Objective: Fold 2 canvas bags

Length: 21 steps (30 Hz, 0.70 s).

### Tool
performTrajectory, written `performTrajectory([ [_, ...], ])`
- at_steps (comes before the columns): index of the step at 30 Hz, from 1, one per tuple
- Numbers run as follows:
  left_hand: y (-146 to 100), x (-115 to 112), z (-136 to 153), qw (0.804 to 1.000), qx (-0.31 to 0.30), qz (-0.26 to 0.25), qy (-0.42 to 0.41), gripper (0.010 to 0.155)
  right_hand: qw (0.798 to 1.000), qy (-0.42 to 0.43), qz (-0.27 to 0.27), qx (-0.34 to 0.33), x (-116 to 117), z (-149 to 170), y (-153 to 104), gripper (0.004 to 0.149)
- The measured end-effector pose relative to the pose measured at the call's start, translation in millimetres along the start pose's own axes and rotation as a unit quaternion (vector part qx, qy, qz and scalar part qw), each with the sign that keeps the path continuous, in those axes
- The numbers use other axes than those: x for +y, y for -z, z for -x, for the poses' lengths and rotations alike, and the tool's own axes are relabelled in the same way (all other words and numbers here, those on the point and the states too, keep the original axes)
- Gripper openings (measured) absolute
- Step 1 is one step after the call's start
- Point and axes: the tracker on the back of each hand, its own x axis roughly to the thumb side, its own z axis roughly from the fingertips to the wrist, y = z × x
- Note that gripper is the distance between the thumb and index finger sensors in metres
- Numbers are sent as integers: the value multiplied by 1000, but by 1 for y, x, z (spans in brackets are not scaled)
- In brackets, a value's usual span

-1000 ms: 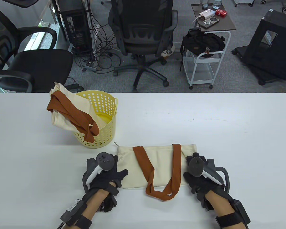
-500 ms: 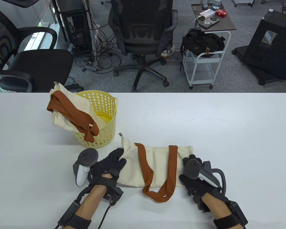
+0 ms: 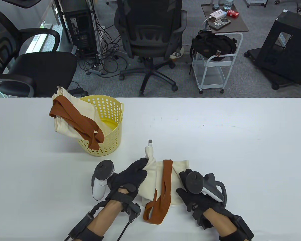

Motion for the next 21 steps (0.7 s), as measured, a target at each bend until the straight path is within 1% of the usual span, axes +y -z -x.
performTrajectory([
  [3,7,-16,6,999,3,31,17,59,999,40,6,-4,-2,1,-1,65],
  [5,11,-26,12,998,14,49,38,59,997,72,7,-10,-3,3,-1,65],
  [9,15,-35,20,994,35,50,88,60,991,135,10,-13,-6,13,-1,67],
  [16,18,-40,28,992,37,57,103,61,977,210,33,-32,-12,15,-6,73],
  [18,18,-41,28,992,34,58,107,61,978,205,33,-37,-11,11,-7,72],
  [21,18,-41,27,992,28,66,107,62,992,117,24,-34,-5,-1,-8,71],
])
